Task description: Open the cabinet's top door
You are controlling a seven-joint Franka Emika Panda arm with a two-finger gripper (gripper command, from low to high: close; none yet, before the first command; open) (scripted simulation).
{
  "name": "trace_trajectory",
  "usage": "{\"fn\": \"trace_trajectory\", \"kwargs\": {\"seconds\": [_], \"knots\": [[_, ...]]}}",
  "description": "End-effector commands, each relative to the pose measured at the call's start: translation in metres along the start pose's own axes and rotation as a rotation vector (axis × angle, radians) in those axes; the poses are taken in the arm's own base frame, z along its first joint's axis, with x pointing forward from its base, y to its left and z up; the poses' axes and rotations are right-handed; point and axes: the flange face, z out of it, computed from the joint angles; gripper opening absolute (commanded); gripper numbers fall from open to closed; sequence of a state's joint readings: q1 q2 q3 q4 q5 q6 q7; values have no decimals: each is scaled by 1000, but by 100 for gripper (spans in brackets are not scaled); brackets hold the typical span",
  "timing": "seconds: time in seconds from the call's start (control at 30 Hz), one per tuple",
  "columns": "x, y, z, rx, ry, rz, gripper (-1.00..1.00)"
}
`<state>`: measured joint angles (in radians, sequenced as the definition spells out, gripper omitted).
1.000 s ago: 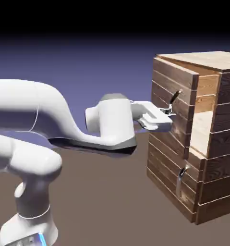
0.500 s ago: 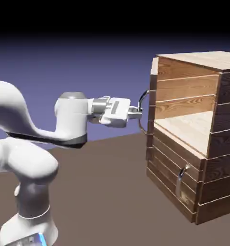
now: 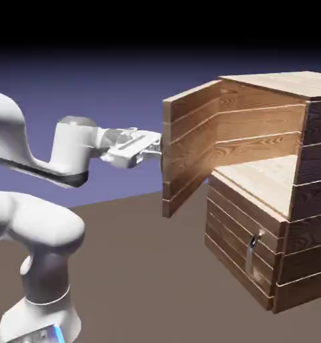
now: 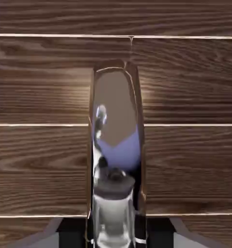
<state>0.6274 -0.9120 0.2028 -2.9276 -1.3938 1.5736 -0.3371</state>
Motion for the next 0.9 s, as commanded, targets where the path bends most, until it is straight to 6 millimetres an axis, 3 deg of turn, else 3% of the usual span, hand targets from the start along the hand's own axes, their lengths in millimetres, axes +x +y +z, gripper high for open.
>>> {"fn": "trace_trajectory", "kwargs": {"seconds": [0.0,0.47,0.87], "knots": [[3,3,-8,17,-18,0,-100],[52,52,-98,264,-264,0,-100],[99,99,-145,439,-440,1,-100]]}}
